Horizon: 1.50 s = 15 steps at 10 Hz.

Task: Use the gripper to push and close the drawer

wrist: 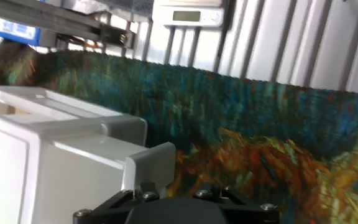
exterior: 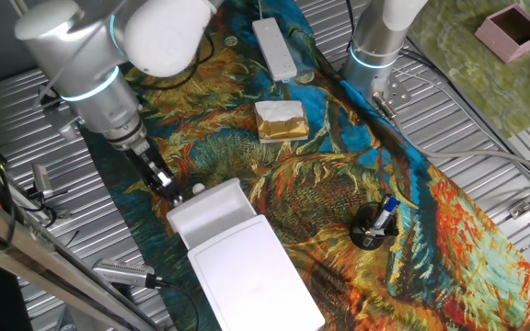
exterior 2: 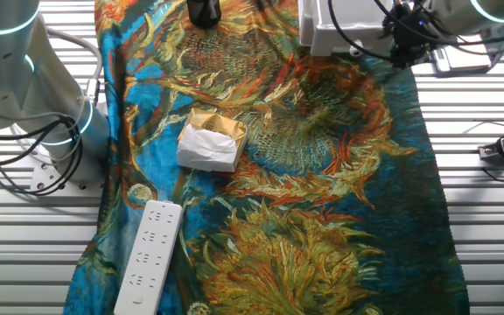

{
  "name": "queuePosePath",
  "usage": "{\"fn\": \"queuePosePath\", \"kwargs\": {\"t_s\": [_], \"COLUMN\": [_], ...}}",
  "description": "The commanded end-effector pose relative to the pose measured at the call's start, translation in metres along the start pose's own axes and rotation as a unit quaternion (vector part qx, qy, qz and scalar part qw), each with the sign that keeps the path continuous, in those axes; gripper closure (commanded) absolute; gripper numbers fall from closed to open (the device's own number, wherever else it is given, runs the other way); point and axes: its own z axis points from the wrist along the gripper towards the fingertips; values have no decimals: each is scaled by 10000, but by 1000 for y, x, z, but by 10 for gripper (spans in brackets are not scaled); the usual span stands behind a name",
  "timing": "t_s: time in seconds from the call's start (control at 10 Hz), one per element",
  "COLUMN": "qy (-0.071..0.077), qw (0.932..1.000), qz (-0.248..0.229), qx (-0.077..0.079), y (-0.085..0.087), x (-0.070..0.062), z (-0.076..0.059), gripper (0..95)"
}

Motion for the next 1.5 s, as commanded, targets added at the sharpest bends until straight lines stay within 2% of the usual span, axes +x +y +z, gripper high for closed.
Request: {"fn": "queuePosePath", "kwargs": {"t_s": [0.1,0.6,1.5], "qy": [-37,-113,-264], "qw": [10000,9991,9970], "qz": [78,397,723], "qx": [-16,-11,-52], "y": [8,32,57], "x": [-5,-13,-17], "z": [8,25,40], "gripper": [380,380,380]}}
